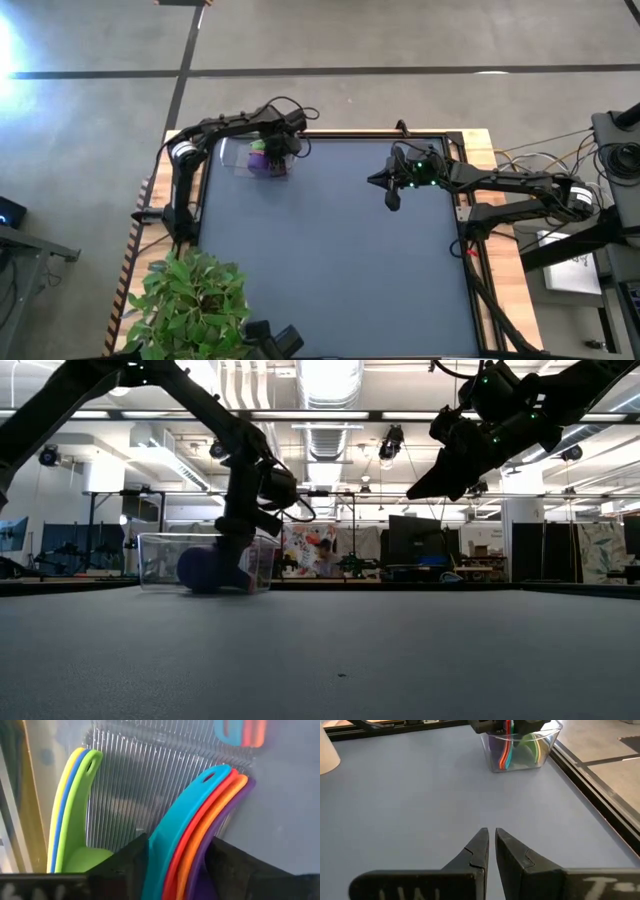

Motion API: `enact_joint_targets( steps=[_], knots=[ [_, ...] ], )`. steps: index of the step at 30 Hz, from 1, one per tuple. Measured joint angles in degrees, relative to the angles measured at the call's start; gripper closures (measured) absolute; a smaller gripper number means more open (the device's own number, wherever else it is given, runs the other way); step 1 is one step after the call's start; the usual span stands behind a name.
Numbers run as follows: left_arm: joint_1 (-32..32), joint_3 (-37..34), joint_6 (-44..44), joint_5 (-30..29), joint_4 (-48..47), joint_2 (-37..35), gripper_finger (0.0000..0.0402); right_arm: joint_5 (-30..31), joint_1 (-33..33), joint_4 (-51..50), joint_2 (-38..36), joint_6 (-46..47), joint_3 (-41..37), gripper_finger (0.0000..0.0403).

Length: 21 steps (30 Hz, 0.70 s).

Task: Nest measuring cups in basket
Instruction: Remove the nested measuring cups from the transparent bin

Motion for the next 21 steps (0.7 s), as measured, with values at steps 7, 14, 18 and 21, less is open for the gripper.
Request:
enact_joint_targets(
  steps=[7,14,18,21],
  knots=[
    [0.1,0.7,-1.0,0.2,-0.5,-0.2,0.0343,0.0,0.0,0.0,0.0,-0.2,0.0,0.0381],
    [-0.3,3.6,-3.6,-5.2,-1.0,-0.8,0.0372,0.0,0.0,0.0,0.0,-0.2,0.0,0.0381],
    [-0.7,5.8,-4.4,-6.3,-2.2,-3.3,0.0372,0.0,0.0,0.0,0.0,-0.2,0.0,0.0381],
    [-1.4,6.8,-5.5,-6.7,-3.4,-4.9,0.0372,0.0,0.0,0.0,0.0,-0.2,0.0,0.0381]
  ],
)
